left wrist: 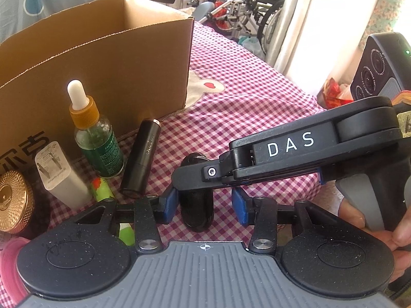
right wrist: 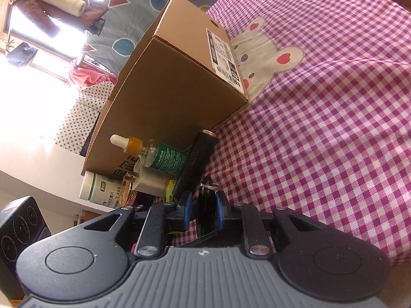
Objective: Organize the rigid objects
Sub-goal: 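Carry the black oval case into the box and open the left tool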
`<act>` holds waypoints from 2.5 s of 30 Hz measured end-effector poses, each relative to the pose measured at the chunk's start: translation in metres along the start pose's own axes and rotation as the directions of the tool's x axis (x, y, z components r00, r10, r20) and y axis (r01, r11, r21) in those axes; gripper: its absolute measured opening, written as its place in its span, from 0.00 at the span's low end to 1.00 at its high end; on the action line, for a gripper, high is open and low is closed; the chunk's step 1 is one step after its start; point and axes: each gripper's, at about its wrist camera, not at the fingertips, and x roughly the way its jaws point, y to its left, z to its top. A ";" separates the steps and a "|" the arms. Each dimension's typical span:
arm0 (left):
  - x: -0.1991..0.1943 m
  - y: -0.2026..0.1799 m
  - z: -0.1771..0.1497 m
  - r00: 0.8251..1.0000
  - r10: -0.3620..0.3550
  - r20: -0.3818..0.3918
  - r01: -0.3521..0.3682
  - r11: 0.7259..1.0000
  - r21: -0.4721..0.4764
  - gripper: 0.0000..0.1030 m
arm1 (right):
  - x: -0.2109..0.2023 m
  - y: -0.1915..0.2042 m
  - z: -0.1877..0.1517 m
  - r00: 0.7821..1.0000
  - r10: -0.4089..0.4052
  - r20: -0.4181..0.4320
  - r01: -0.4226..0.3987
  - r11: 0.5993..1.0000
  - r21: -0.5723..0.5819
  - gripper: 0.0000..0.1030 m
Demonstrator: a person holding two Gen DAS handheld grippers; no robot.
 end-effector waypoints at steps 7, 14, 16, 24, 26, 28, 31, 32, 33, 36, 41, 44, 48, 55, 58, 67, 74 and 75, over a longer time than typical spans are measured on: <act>0.001 0.001 0.001 0.999 0.033 0.008 -0.033 0.999 -0.007 0.28 | 0.002 0.002 0.001 1.000 -0.002 0.026 0.001 1.000 0.011 0.17; -0.020 0.002 0.002 0.998 0.041 0.045 -0.040 0.999 -0.035 0.26 | -0.010 0.025 -0.003 0.998 0.006 0.066 -0.003 0.999 -0.043 0.17; -0.031 -0.001 0.004 0.996 0.048 0.068 -0.046 0.998 -0.037 0.26 | -0.017 0.037 -0.005 0.996 0.009 0.084 -0.003 0.998 -0.070 0.17; -0.095 -0.003 0.014 0.969 0.115 0.217 -0.107 0.993 -0.051 0.26 | -0.047 0.111 0.000 0.986 0.064 0.154 -0.024 0.968 -0.249 0.17; -0.113 0.003 0.020 0.958 0.143 0.249 -0.129 0.989 -0.070 0.26 | -0.049 0.134 0.007 0.984 0.083 0.158 -0.030 0.950 -0.311 0.17; -0.127 0.011 0.028 0.946 0.176 0.272 -0.157 0.983 -0.091 0.26 | -0.046 0.155 0.015 0.983 0.107 0.149 -0.046 0.931 -0.363 0.17; -0.144 0.029 0.043 0.931 0.230 0.284 -0.201 0.971 -0.129 0.27 | -0.032 0.187 0.034 0.984 0.142 0.107 -0.083 0.900 -0.427 0.17; -0.146 0.036 0.050 0.929 0.247 0.275 -0.214 0.966 -0.146 0.27 | -0.024 0.197 0.042 0.985 0.151 0.082 -0.100 0.892 -0.441 0.17; -0.149 0.045 0.056 0.929 0.261 0.264 -0.224 0.961 -0.161 0.27 | -0.014 0.205 0.051 0.986 0.158 0.055 -0.117 0.885 -0.450 0.17; -0.146 0.075 0.076 0.931 0.290 0.222 -0.245 0.947 -0.208 0.27 | 0.022 0.226 0.079 0.986 0.163 -0.027 -0.158 0.877 -0.455 0.17; -0.112 0.132 0.101 0.952 0.289 0.102 -0.252 0.927 -0.279 0.27 | 0.098 0.240 0.125 0.982 0.109 -0.156 -0.163 0.903 -0.397 0.17; -0.084 0.167 0.109 0.966 0.259 0.016 -0.239 0.912 -0.332 0.27 | 0.142 0.230 0.147 0.970 0.074 -0.230 -0.149 0.932 -0.330 0.17; -0.056 0.197 0.113 0.962 0.265 -0.062 -0.269 0.887 -0.375 0.27 | 0.189 0.213 0.169 0.948 0.068 -0.311 -0.146 0.961 -0.234 0.17; -0.044 0.216 0.111 0.944 0.307 -0.118 -0.328 0.851 -0.409 0.30 | 0.250 0.200 0.188 0.930 0.054 -0.363 -0.125 0.977 -0.175 0.17; -0.041 0.225 0.110 0.945 0.299 -0.135 -0.328 0.843 -0.427 0.30 | 0.269 0.197 0.194 0.935 0.052 -0.351 -0.110 0.983 -0.148 0.18; -0.058 0.220 0.115 0.949 0.301 -0.093 -0.311 0.843 -0.439 0.31 | 0.262 0.185 0.199 0.942 0.048 -0.332 -0.085 0.992 -0.097 0.20; -0.097 0.194 0.110 0.956 0.293 -0.001 -0.266 0.865 -0.425 0.41 | 0.166 0.189 0.193 0.963 0.145 -0.226 -0.170 0.981 -0.096 0.21; -0.104 0.188 0.108 0.957 0.290 0.015 -0.257 0.871 -0.419 0.41 | 0.148 0.188 0.189 0.965 0.162 -0.208 -0.186 0.977 -0.100 0.21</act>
